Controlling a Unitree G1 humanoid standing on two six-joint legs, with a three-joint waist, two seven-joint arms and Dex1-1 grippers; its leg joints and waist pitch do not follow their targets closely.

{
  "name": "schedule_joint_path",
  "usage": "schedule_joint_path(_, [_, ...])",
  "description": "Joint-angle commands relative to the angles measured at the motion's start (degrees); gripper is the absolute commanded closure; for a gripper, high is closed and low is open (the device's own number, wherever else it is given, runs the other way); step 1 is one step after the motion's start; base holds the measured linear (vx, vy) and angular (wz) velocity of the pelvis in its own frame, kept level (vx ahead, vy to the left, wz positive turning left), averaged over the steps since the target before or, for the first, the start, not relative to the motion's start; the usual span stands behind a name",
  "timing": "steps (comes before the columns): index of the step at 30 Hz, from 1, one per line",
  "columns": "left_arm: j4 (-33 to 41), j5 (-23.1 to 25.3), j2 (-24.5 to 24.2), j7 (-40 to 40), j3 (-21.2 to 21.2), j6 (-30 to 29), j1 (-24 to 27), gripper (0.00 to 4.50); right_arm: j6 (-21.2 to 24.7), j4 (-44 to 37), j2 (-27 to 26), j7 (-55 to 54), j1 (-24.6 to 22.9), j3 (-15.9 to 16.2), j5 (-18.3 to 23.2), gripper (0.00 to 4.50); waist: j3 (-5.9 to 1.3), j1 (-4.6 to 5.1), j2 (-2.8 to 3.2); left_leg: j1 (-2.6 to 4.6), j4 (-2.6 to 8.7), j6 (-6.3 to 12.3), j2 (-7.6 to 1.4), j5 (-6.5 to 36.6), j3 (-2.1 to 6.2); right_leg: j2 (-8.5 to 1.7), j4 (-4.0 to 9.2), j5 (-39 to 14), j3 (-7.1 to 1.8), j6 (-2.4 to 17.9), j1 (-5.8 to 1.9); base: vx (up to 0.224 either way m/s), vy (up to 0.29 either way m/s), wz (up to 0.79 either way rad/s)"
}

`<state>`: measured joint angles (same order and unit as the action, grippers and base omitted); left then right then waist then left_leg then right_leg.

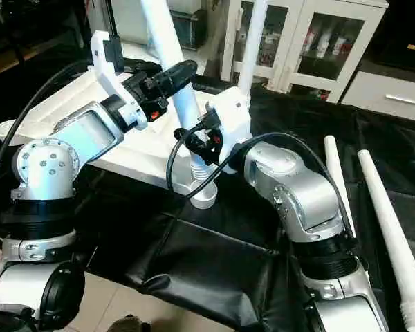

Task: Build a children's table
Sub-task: Pick table leg

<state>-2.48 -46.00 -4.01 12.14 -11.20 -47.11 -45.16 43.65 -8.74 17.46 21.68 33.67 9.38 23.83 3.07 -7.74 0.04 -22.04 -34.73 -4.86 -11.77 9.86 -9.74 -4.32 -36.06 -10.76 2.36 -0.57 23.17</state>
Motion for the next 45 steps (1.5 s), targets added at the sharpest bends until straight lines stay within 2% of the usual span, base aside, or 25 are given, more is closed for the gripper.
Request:
schedule_joint_path(1, [0.49, -1.02, -0.25, 0.27, -0.34, -1.62, -0.44, 2.42, -1.62, -0.05, -0.04, -0.3, 1.01, -1.49, -1.19, 2.66, -4.28, 0.47, 0.11, 1.04, 3.96, -4.16, -0.28, 9.25, 0.03, -2.27, 3.79, -4.88, -1.75, 7.21, -2.96, 0.0, 0.0, 0.0])
schedule_joint_path(11, [2.24, -3.46, -1.48, 3.89, 0.02, -3.54, -0.59, 2.62, -2.2, 0.69, -0.13, 0.69, 1.67, -2.11, -1.2, 2.66, -4.22, 0.79, 0.12, 1.08, 4.05, -4.16, -0.29, 9.69, 0.06, -2.31, 3.81, -5.81, -1.73, 7.44, -2.92, 0.0, 0.0, 0.0])
schedule_joint_path(12, [2.42, -3.64, -1.64, 4.46, 0.2, -3.69, -0.61, 2.63, -2.21, 0.75, -0.24, 0.88, 1.74, -2.35, -0.95, 2.66, -4.21, 0.94, -0.07, 1.02, 4.04, -4.07, -0.29, 9.38, 0.04, -2.31, 3.74, -5.44, -1.72, 7.61, -2.96, 0.0, 0.0, 0.0])
schedule_joint_path(13, [3.23, -4.56, -2.7, 6.76, 0.89, -4.85, -0.59, 2.63, 0.09, 0.59, -1.36, 1.77, 2.14, -4.69, 2.69, 2.1, -4.17, 1.04, -0.01, 0.96, 4.05, -4.08, -0.25, 9.4, 0.03, -2.28, 3.75, -5.43, -1.73, 7.65, -2.96, 0.0, 0.0, 0.0])
schedule_joint_path(14, [3.9, -5.08, -3.6, 8.44, 1.52, -5.64, -0.5, 2.64, 1.54, 0.34, -1.61, 2.57, 2.48, -5.92, 4.82, 1.96, -4.26, 1.21, -0.04, 1.03, 4.04, -3.63, -0.27, 9.59, 0.04, -2.35, 3.67, -5.53, -1.74, 7.86, -2.98, 0.0, 0.0, 0.0])
schedule_joint_path(15, [4.35, -5.4, -4.18, 9.54, 1.9, -6.22, -0.45, 2.64, 3.05, 0.1, -1.49, 3.56, 2.87, -6.92, 6.51, 1.94, -4.22, 1.39, 0.03, 1.03, 4.05, -3.51, -0.24, 9.55, 0.05, -2.26, 3.63, -5.69, -1.69, 7.99, -2.94, 0.0, 0.0, 0.0])
schedule_joint_path(16, [4.59, -5.66, -4.63, 10.14, 2.17, -6.92, -0.52, 2.64, 3.86, 0.06, -1.25, 4.27, 3.16, -7.46, 7.36, 1.86, -4.25, 1.44, -0.18, 1.03, 3.98, -3.23, -0.27, 9.15, -0.04, -2.29, 3.65, -5.17, -1.73, 8.33, -2.99, 0.0, 0.0, 0.0])
schedule_joint_path(20, [5.52, -6.8, -7.4, 14.07, 3.49, -9.68, -1.39, 2.67, 10.23, 0.6, 1.99, 9.6, 5.68, -10.81, 13.27, 1.48, -4.16, 1.4, -0.01, 1.19, 3.92, -3.05, -0.25, 9.0, -0.16, -2.17, 3.55, -5.1, -1.71, 9.16, -2.86, 0.0, 0.0, 0.0])
schedule_joint_path(25, [4.93, -7.67, -8.12, 15.61, 3.16, -10.46, -2.65, 2.68, 14.21, 2.14, 4.57, 12.22, 7.71, -13.09, 16.74, 1.04, -4.15, 1.27, -0.29, 1.01, 3.89, -3.04, -0.18, 8.19, -0.25, -2.24, 3.68, -5.74, -1.73, 9.21, -3.06, 0.0, 0.0, 0.0])
schedule_joint_path(28, [4.85, -8.81, -8.64, 17.12, 2.73, -11.42, -3.23, 2.68, 19.55, 4.32, 6.97, 13.68, 9.86, -15.92, 20.38, 0.9, -4.15, 1.16, -0.36, 1.01, 3.82, -3.02, -0.17, 7.96, -0.25, -2.32, 3.74, -6.54, -1.75, 9.41, -3.13, 0.0, 0.0, 0.0])
schedule_joint_path(33, [4.78, -8.85, -9.21, 17.98, 3.06, -11.7, -3.24, 2.69, 22.12, 3.62, 10.12, 16.56, 9.43, -15.46, 21.63, 0.9, -4.3, 0.96, -0.45, 0.89, 3.68, -2.75, -0.22, 6.22, -0.29, -2.28, 3.5, -4.12, -1.72, 9.76, -3.24, 0.0, 0.0, 0.0])
schedule_joint_path(39, [4.42, -8.75, -9.78, 18.97, 3.17, -12.07, -3.38, 2.7, 23.55, 2.61, 12.14, 17.5, 8.88, -15.1, 22.66, 0.9, -4.24, 0.87, -0.47, 0.96, 3.68, -2.9, -0.22, 6.93, -0.32, -2.35, 3.72, -6.31, -1.69, 9.82, -3.21, 0.0, 0.0, 0.0])
schedule_joint_path(40, [4.31, -8.55, -9.98, 19.17, 3.34, -12.0, -3.41, 2.7, 23.39, 2.35, 12.62, 17.69, 8.73, -14.6, 22.34, 0.9, -4.21, 0.86, -0.19, 0.99, 3.7, -3.0, -0.24, 7.09, -0.28, -2.35, 3.7, -6.56, -1.7, 9.85, -3.12, 0.0, 0.0, 0.0])
schedule_joint_path(42, [4.06, -8.13, -10.28, 19.43, 3.62, -11.62, -3.5, 2.7, 20.26, 0.69, 14.76, 18.77, 7.65, -11.34, 18.88, 0.9, -4.25, 0.74, -0.4, 1.02, 3.68, -3.12, -0.29, 7.09, -0.28, -2.34, 3.78, -6.47, -1.7, 9.54, -3.21, 0.0, 0.0, 0.0])
schedule_joint_path(45, [3.72, -7.73, -10.3, 19.52, 3.63, -11.04, -3.78, 2.7, 19.54, -0.22, 14.4, 18.74, 6.98, -10.92, 18.62, 0.9, -4.24, 0.74, -0.39, 0.91, 3.69, -3.21, -0.26, 6.64, -0.27, -2.33, 3.65, -5.8, -1.71, 9.33, -3.19, 0.0, 0.0, 0.0])
